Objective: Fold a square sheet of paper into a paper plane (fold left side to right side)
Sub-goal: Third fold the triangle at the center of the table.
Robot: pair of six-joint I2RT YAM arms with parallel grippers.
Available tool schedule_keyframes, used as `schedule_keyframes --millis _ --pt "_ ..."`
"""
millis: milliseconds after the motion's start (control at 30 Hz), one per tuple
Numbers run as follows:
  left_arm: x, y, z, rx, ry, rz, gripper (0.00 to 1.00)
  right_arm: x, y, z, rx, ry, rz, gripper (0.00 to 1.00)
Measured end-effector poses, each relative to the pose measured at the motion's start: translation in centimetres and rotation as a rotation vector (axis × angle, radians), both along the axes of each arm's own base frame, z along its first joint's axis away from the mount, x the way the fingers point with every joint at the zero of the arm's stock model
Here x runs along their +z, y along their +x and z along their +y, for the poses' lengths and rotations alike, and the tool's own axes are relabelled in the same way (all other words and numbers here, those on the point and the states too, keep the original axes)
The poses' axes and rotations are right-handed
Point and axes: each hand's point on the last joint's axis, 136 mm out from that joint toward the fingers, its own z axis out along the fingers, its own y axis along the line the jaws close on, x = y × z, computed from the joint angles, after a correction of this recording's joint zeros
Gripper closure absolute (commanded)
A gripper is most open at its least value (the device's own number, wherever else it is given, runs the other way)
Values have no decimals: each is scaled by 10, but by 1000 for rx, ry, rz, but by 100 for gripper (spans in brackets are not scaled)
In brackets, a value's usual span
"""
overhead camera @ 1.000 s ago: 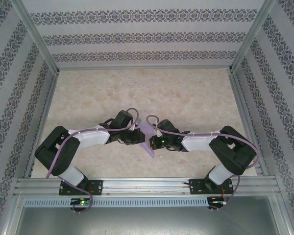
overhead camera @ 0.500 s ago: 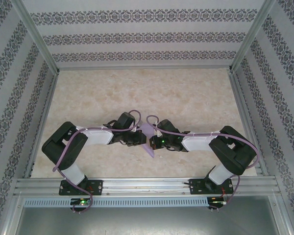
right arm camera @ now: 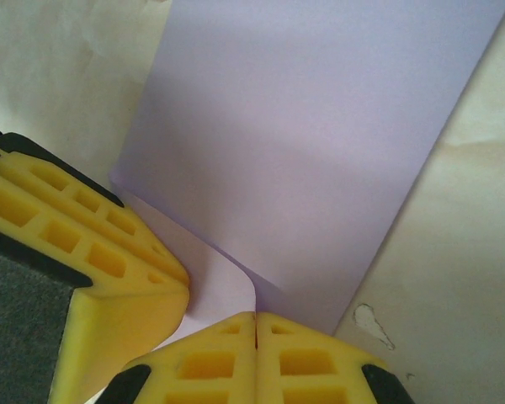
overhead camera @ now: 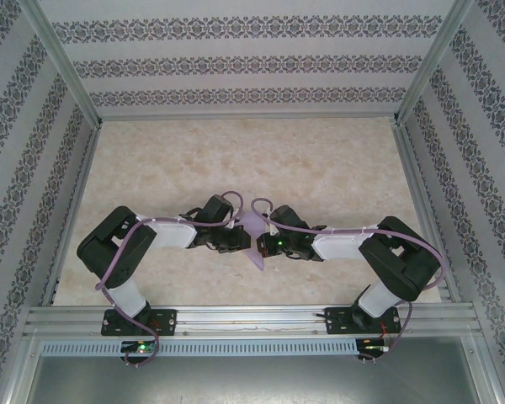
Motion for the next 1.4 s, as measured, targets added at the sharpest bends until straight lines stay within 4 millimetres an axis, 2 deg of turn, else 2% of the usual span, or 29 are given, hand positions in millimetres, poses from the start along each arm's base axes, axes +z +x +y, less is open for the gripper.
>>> schedule_keyframes --millis 500,633,733,800,933,1033,1167,1267,1400 --pt "-4 0 1 2 -2 -9 88 5 2 0 10 -9 20 76" --pt "-4 -1 1 5 -11 -18 90 21 11 -5 -3 4 1 68" --pt "-4 -1 2 10 -17 -24 90 35 16 -10 -21 23 -20 67" --pt "-4 0 2 13 -19 -25 90 46 17 -11 -26 48 -30 68" --pt "-4 0 2 15 -20 -24 90 59 0 -12 -23 129 6 81" --pt "-4 0 2 15 -20 -25 90 54 -21 -11 -21 175 88 91" --pt "-4 0 2 15 -20 -25 90 50 -45 0 10 215 193 97" --pt "-4 0 2 16 -20 -26 90 50 -52 10 30 243 229 98" --pt "-4 0 2 16 -20 -26 90 37 -54 14 20 231 279 98"
